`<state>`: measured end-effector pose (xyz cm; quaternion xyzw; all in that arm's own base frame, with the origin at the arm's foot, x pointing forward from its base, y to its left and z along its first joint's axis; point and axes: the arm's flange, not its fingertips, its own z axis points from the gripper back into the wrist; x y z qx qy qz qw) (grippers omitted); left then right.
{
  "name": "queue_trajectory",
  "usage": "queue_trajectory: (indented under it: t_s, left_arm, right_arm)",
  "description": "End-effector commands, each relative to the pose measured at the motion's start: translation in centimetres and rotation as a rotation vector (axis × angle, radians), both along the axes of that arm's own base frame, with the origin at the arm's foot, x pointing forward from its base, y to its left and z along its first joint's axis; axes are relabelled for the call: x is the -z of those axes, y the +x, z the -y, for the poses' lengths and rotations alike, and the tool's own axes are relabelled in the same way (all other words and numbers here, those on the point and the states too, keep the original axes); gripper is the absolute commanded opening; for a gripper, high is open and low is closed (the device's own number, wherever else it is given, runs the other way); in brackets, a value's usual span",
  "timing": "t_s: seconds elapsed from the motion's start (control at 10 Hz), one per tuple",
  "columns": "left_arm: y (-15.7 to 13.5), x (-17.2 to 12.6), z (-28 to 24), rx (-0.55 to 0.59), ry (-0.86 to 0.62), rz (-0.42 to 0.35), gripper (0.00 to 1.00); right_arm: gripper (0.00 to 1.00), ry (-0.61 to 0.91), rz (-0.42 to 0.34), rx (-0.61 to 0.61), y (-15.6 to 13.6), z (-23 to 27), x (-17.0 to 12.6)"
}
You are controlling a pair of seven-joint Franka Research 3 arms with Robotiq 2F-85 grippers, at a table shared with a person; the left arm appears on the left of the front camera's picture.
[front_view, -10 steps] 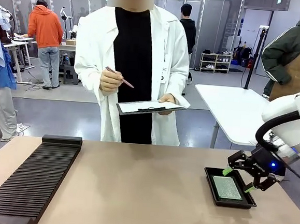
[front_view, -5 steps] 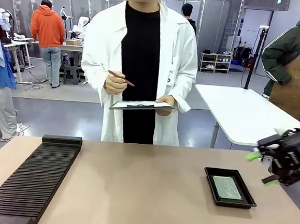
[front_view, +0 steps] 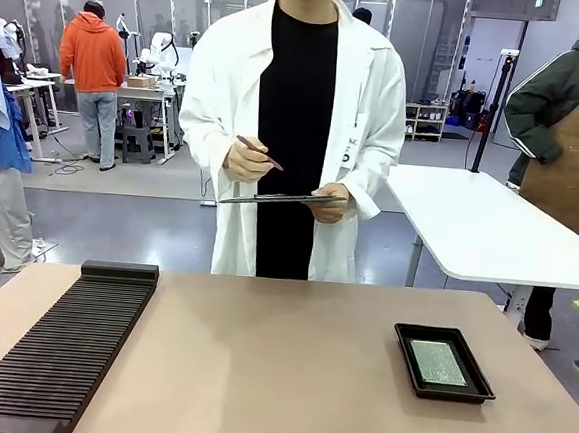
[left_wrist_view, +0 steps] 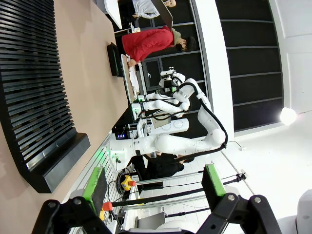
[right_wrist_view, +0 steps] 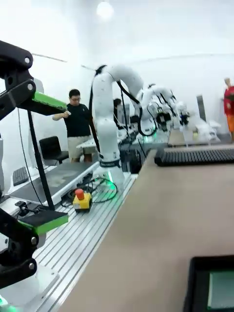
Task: Inspect the PCB.
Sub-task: Place the Blank PCB in the ESD tray.
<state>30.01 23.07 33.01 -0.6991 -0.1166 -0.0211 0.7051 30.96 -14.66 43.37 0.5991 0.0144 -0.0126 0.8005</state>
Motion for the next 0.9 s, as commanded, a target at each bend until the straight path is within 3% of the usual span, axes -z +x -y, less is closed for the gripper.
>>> queue_trajectory:
  t_s: [0.0, 0.4, 0.5, 0.8]
  left_arm:
    - [0.1, 0.0, 0.0, -0.004, 0.005, 0.003, 1.0]
    - [0.1, 0.0, 0.0, -0.004, 0.005, 0.003, 1.0]
    - [0.1, 0.0, 0.0, -0.004, 0.005, 0.003, 1.0]
    - [0.1, 0.0, 0.0, -0.004, 0.005, 0.003, 1.0]
  right_arm:
    - [1.0, 0.087, 0.04, -0.021, -1.6, 0.5, 1.7]
    - [1.0, 0.191, 0.06, 0.005, -1.8, 1.3, 3.8]
    - [1.0, 0.124, 0.03, -0.007, -2.6, 0.6, 3.1]
    - [1.0, 0.124, 0.03, -0.007, -2.6, 0.6, 3.1]
